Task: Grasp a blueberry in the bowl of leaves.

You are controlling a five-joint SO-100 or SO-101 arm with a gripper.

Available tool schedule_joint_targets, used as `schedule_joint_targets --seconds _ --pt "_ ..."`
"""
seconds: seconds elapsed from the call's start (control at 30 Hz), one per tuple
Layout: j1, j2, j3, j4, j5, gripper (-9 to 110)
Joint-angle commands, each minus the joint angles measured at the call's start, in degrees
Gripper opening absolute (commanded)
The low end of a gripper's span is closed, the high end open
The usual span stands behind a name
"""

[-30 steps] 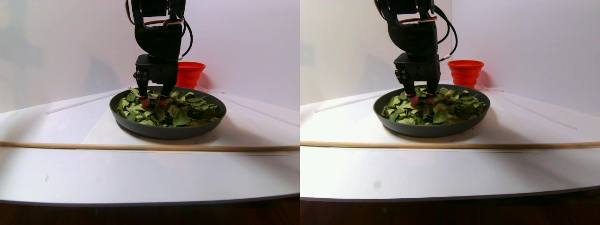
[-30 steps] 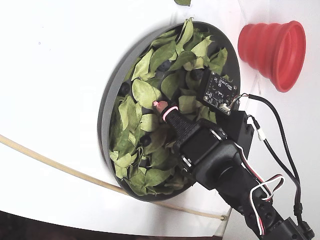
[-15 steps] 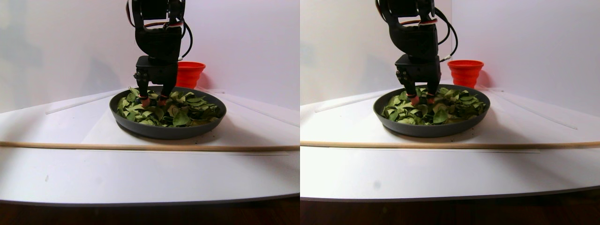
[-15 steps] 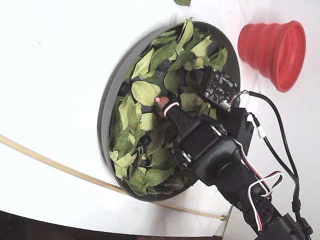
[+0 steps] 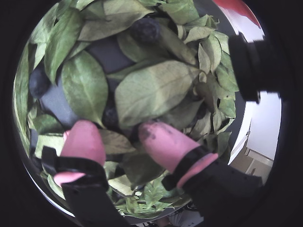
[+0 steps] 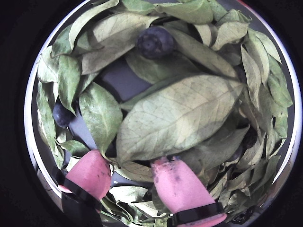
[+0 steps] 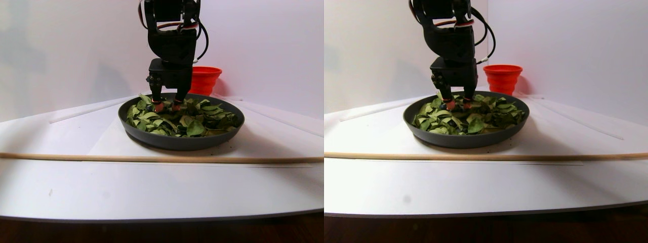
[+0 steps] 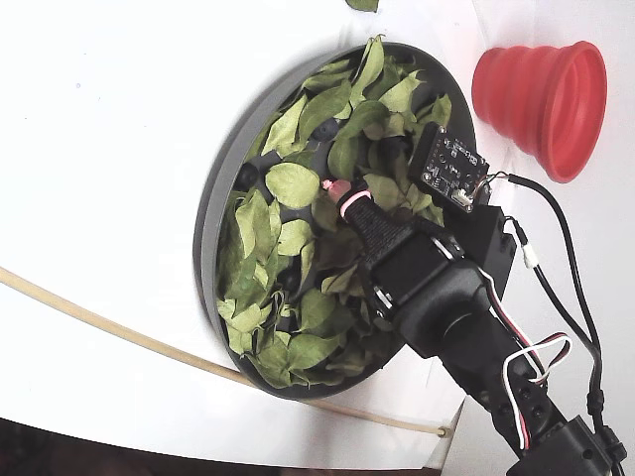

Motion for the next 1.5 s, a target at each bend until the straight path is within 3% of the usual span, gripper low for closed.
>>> schedule_joint_targets --seconds 0.0,1.47 --pt "0.7 1.58 -3.08 -0.97 0.18 16" --pt "0.09 -4.57 -5.63 -8.26 2.02 18"
